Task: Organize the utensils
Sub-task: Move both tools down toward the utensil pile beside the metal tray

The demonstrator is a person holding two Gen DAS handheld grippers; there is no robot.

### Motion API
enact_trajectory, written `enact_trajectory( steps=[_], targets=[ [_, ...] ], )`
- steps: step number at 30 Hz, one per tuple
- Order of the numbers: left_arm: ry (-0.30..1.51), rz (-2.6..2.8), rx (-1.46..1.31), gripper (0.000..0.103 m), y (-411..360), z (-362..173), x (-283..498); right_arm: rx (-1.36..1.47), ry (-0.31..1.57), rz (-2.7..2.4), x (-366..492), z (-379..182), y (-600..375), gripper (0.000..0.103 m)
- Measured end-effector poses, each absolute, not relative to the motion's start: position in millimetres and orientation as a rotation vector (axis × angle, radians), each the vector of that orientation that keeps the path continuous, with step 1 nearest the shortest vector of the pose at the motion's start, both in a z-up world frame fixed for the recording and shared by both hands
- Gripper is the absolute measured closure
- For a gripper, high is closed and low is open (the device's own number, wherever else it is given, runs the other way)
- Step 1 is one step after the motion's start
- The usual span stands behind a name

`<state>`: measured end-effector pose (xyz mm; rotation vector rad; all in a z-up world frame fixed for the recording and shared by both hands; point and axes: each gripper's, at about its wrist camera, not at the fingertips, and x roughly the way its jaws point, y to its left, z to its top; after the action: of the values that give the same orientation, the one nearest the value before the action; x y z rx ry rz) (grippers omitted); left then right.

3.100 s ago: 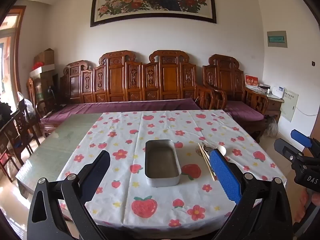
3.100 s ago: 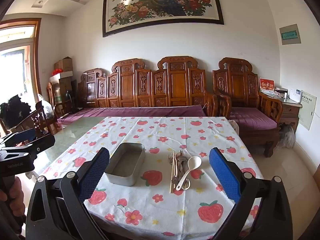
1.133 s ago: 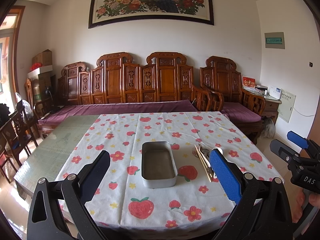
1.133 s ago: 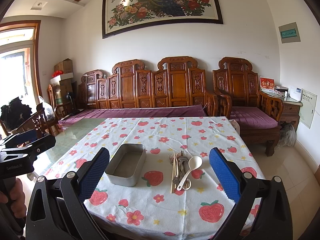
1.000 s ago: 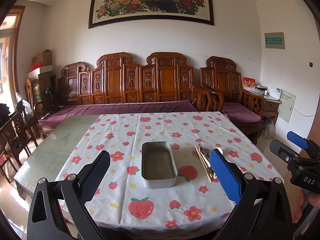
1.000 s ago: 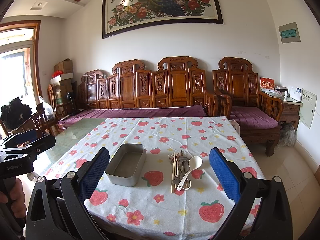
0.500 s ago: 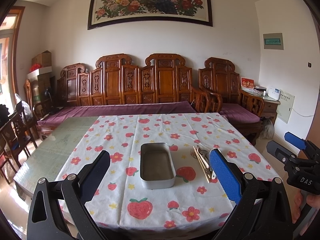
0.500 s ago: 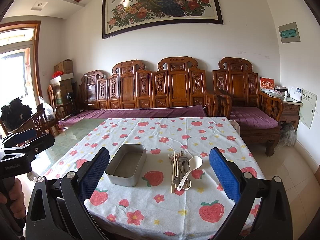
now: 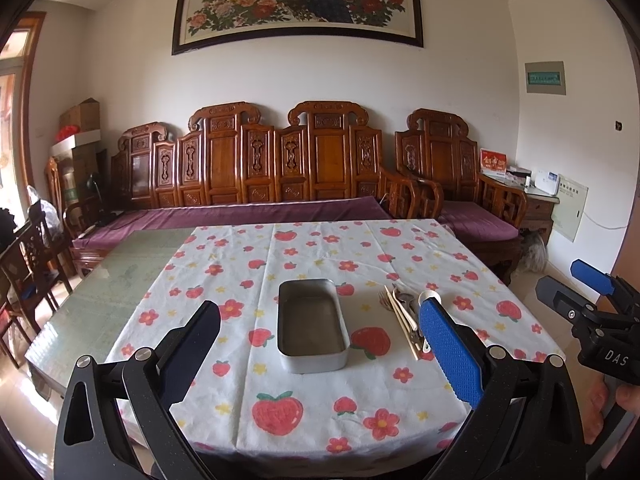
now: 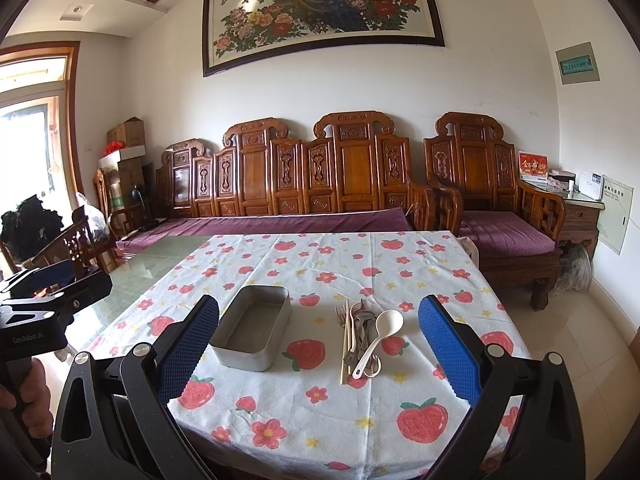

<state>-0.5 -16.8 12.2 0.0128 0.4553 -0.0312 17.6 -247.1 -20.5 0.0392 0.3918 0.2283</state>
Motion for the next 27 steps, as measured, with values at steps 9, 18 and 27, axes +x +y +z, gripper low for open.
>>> enact_trajectory(
  steps=[9,18,27],
  targets=[
    [0.548,-0.06,0.024,0.006,-19,-19,29,0.029,0.444,0.222,41,-43,-250,0.003],
    [0.622,-0.106,0.029,0.006,-32,-56,74,0.044,0.551,0.217,95,-90,-269,0.018],
    [0.686,-0.141,0.046,0.006,-43,-87,113,0.054,0.633,0.199,143,-133,-281,0.036]
  ],
)
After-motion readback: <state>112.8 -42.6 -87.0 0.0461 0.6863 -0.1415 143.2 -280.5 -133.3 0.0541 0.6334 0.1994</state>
